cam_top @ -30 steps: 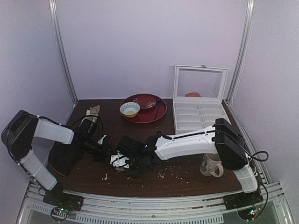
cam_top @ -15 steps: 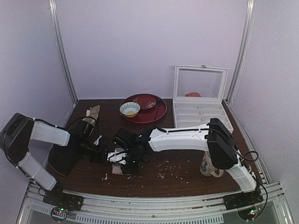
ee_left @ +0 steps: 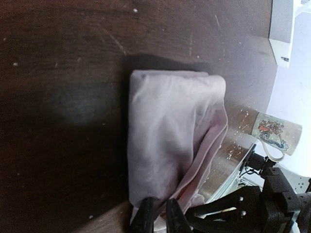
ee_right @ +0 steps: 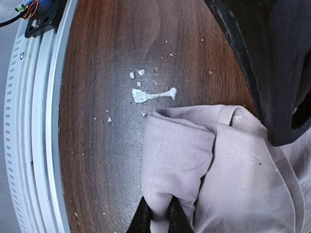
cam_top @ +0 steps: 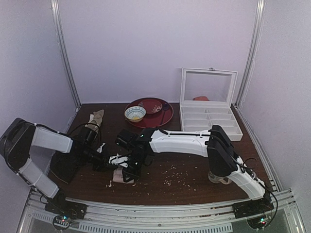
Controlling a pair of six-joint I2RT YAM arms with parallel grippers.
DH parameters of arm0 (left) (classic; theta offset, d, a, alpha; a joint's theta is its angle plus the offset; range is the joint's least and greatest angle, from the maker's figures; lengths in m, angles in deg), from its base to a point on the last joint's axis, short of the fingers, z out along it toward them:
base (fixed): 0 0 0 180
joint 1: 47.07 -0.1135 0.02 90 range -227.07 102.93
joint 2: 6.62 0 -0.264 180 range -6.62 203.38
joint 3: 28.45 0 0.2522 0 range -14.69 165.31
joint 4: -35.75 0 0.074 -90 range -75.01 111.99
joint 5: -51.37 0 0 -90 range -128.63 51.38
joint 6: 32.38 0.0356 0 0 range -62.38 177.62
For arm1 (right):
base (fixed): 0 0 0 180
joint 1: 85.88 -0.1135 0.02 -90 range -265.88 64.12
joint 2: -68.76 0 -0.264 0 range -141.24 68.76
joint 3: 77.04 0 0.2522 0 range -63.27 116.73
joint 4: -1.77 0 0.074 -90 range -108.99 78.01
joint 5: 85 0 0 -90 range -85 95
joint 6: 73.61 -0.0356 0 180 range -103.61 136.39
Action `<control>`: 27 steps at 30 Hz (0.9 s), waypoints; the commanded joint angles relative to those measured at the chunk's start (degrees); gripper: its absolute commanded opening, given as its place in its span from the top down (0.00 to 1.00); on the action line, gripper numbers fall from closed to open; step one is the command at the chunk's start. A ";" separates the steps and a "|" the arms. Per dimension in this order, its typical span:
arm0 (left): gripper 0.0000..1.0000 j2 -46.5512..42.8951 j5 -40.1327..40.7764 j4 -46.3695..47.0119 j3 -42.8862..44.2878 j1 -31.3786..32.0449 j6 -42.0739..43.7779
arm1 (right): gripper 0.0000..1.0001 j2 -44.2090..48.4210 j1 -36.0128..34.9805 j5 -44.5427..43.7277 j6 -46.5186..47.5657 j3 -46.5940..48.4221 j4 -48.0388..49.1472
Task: Roll the underwear
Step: Roll the underwear at the center of the board.
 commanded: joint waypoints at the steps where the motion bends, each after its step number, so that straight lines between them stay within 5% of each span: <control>1: 0.85 1.48 0.25 0.32 -0.42 0.30 1.17 | 1.00 -4.71 0.54 4.89 -0.33 3.72 -6.10; 14: 0.87 1.21 3.24 -2.48 1.47 1.05 0.84 | 1.00 -8.44 3.95 16.03 -3.87 6.73 -7.68; 27: 0.86 -8.73 6.76 -8.35 1.88 0.91 0.96 | 1.00 -9.05 5.94 20.26 -9.75 4.70 -3.89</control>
